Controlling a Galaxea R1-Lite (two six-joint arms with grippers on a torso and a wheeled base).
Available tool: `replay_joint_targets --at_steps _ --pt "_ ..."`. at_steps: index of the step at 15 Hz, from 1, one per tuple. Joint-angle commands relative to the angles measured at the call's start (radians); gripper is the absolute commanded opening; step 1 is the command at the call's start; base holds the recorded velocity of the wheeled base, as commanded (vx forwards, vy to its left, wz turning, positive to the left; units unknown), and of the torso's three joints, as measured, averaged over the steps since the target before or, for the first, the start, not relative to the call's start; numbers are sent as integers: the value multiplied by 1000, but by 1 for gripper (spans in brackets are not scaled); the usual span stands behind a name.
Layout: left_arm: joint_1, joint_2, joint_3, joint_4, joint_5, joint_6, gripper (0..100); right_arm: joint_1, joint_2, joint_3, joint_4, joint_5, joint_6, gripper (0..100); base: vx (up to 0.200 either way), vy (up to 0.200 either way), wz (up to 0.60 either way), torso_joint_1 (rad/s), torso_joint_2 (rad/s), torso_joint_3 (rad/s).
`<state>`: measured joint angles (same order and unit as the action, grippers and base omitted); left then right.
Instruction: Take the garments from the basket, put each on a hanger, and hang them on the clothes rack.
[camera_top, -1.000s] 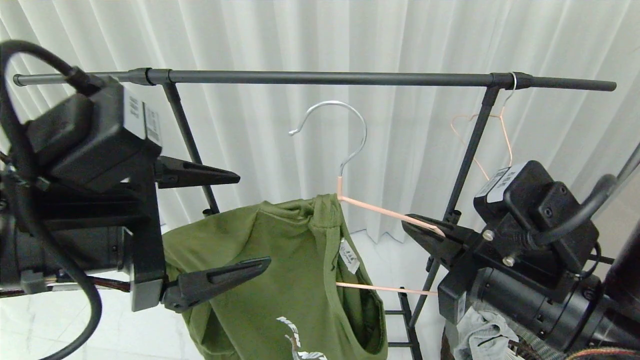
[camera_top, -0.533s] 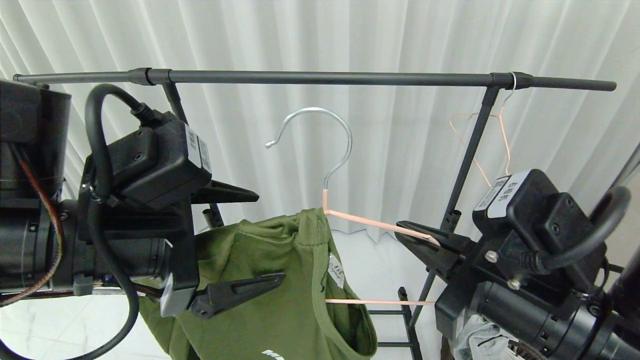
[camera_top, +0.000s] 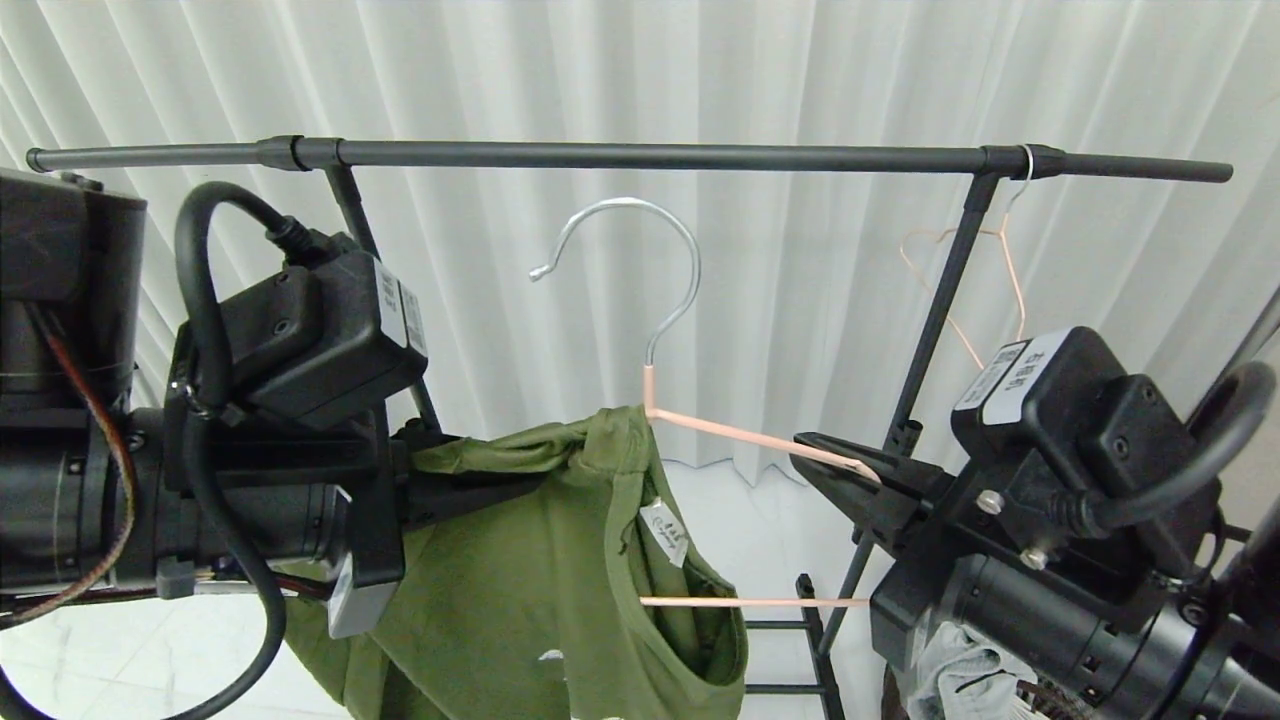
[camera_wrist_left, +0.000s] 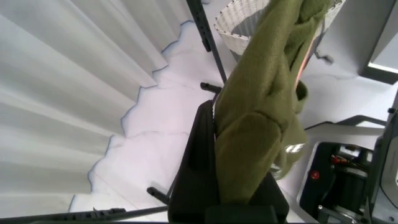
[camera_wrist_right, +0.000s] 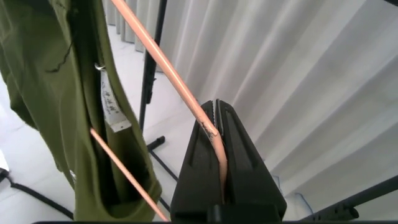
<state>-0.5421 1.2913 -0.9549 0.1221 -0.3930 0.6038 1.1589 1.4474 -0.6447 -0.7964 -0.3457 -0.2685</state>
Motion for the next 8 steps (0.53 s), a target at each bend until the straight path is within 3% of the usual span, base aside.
replay_joint_targets --at_steps 1,2,3,6,8 --pt "1 -1 8 -4 2 -1 0 1 4 -1 0 -2 -1 0 0 0 0 0 0 0" --pt "1 -1 8 -4 2 -1 0 1 2 0 0 -2 -1 0 0 0 0 0 0 0" --pt "2 -1 8 -4 3 1 0 1 4 0 0 -4 -1 100 0 0 0 0 0 0" --pt "7 -21 19 -6 17 1 0 -10 4 2 2 -6 -18 100 0 0 0 0 0 0" --pt "8 -44 42 -9 91 1 0 -44 -2 0 2 -6 -38 100 0 0 0 0 0 0"
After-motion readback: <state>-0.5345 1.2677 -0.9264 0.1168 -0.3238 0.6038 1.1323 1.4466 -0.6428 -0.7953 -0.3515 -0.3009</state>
